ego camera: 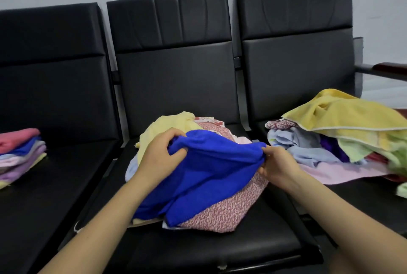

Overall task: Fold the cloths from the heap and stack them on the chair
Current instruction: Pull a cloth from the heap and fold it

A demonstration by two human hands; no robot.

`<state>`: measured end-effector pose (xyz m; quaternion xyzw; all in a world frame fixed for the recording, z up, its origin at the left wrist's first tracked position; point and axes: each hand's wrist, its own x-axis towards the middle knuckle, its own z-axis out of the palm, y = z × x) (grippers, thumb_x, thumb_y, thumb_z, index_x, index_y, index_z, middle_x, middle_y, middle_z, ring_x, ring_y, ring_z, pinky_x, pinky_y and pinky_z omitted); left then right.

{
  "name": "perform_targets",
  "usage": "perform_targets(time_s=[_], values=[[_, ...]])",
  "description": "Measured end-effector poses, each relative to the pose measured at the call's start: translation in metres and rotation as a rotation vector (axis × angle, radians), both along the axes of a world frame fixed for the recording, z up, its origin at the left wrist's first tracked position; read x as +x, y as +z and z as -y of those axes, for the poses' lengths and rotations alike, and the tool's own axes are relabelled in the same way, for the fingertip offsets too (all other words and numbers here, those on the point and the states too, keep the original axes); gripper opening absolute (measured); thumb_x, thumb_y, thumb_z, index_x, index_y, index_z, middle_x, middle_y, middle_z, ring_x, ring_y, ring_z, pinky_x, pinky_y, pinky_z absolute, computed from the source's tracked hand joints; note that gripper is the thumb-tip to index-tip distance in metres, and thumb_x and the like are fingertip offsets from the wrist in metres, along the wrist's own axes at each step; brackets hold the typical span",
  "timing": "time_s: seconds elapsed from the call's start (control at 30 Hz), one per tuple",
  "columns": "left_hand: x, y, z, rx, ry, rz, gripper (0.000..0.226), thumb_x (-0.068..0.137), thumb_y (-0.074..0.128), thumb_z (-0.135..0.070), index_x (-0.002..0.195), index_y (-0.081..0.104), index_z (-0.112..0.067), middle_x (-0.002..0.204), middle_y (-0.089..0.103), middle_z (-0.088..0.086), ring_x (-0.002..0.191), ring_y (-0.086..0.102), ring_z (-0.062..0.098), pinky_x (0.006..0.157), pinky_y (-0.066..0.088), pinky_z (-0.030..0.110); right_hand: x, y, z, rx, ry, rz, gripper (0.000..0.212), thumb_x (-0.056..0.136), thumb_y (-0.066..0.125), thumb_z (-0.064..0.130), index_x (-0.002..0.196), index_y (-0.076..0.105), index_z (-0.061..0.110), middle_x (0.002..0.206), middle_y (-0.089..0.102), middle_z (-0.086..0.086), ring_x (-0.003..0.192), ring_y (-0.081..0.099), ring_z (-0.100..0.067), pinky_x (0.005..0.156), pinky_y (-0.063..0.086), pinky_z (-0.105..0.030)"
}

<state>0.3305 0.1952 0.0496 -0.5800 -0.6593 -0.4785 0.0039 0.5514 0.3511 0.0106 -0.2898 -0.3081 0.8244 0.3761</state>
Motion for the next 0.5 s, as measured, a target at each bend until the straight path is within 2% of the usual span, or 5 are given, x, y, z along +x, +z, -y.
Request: perform_targets(time_s=[0.13,0.2,0.27,0.4,0.5], values=[[-0.001,-0.018,-0.001,-0.269,-0.135,0.042,0.02,0.089,0.055,-0.05,0.108,0.055,-0.045,0.071,0.059,-0.011,0.072,0.055,0.007,0.074,0.046,0.024,0.004,-0.008,-0.002,-0.002,0.042,0.27,0.024,0.094,0.056,0.029,0.106,0.063,0.009,0.103,0.067,-0.007,0.092,0.062,-0.023,0.068,0.05,-0.031],[-0.003,-0.028,-0.005,-0.404,-0.089,-0.032,0.023,0.088,0.05,-0.06,0.109,0.054,-0.049,0.07,0.059,-0.007,0.069,0.054,0.007,0.074,0.048,0.032,0.006,-0.01,-0.004,0.035,0.078,0.358,0.023,0.092,0.062,0.026,0.108,0.064,0.01,0.096,0.069,-0.007,0.085,0.064,-0.022,0.06,0.052,-0.029],[-0.003,-0.03,-0.006,-0.502,-0.068,-0.118,0.026,0.09,0.055,-0.055,0.113,0.056,-0.043,0.063,0.051,-0.008,0.061,0.047,0.005,0.063,0.043,0.026,0.005,-0.013,-0.006,0.075,0.091,0.446,0.019,0.089,0.065,0.014,0.106,0.063,0.007,0.089,0.07,-0.009,0.077,0.065,-0.022,0.05,0.054,-0.026],[-0.002,-0.025,-0.003,-0.688,-0.098,-0.192,0.015,0.085,0.064,-0.053,0.081,0.058,-0.04,0.06,0.043,-0.011,0.058,0.041,0.005,0.055,0.03,0.018,0.003,-0.017,-0.01,0.12,0.026,0.559,0.019,0.088,0.065,0.006,0.106,0.061,0.002,0.098,0.067,-0.015,0.08,0.063,-0.025,0.06,0.051,-0.034],[-0.003,-0.025,-0.001,-0.644,-0.163,-0.138,0.041,0.076,0.065,-0.057,0.073,0.057,-0.017,0.062,0.043,-0.007,0.058,0.039,0.006,0.059,0.032,0.024,0.002,-0.018,-0.01,0.151,-0.032,0.527,0.014,0.091,0.061,0.008,0.104,0.062,0.003,0.098,0.066,-0.014,0.083,0.062,-0.025,0.065,0.05,-0.034]])
